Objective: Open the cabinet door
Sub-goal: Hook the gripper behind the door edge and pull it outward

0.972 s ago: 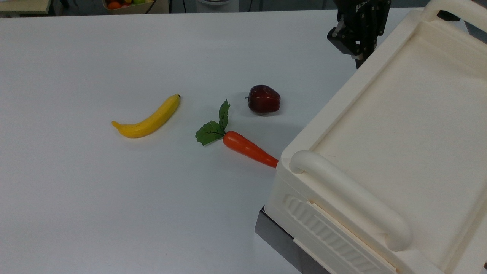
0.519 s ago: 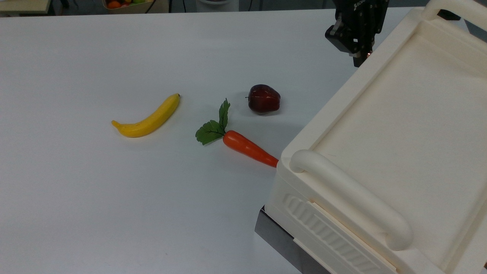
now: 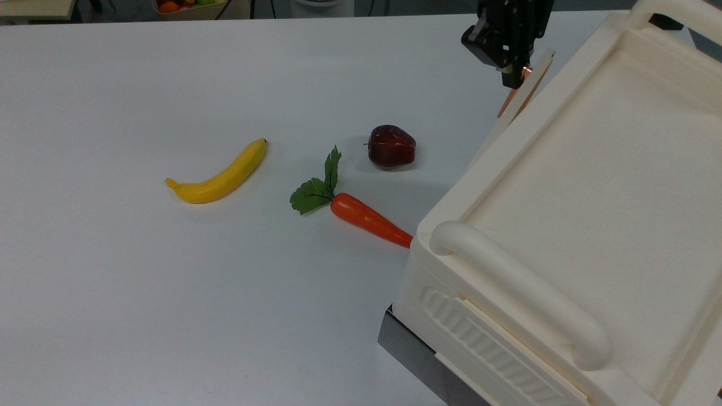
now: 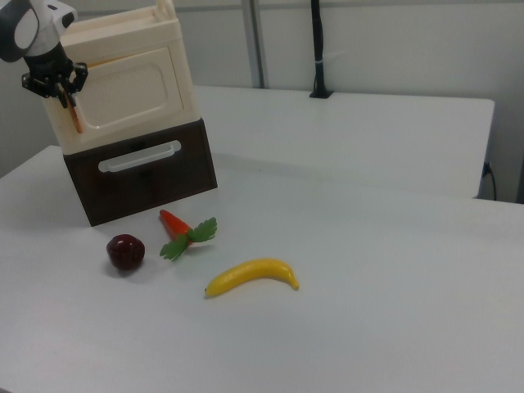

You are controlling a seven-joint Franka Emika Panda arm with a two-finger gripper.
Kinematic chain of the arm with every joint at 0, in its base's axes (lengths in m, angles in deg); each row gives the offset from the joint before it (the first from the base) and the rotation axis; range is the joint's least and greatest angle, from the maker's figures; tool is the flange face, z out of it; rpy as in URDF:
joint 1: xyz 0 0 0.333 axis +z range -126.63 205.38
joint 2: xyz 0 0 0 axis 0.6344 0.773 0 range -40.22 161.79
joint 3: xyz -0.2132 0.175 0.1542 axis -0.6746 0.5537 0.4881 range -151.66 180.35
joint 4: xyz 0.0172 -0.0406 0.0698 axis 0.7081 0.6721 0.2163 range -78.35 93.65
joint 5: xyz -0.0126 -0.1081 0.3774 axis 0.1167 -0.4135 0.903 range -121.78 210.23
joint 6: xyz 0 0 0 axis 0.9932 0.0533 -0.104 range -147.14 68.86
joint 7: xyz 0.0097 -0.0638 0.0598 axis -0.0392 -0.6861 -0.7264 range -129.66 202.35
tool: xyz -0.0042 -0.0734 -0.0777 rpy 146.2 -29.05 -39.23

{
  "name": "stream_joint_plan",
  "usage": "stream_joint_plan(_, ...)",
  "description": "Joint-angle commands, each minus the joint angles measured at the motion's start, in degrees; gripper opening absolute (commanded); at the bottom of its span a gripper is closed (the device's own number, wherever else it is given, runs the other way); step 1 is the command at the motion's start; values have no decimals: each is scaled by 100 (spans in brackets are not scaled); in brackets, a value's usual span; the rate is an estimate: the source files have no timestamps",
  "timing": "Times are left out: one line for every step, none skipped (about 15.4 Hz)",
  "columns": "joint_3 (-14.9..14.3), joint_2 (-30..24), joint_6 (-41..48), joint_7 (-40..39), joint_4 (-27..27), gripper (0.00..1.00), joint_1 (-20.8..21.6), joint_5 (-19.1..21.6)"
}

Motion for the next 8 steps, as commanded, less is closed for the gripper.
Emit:
stream_joint_plan(-57,-263,841,29,166,28,-105,119)
stream_joint_plan(-57,-316,973,20,166,36,-193,128)
stream_joint_plan(-57,-342,1105,20,166,49,-255,128)
stream_joint_plan(-57,-412,1254,20,166,59,-316,128)
stream_joint_plan(-66,-456,1430,-6,166,62,-395,119)
stream_joint_plan(-66,-518,1632,11,148,74,-448,75)
stream_joint_plan(-66,-623,1842,-33,157,77,-484,58)
stream_joint_plan(-66,-702,2010,-33,148,78,-536,57)
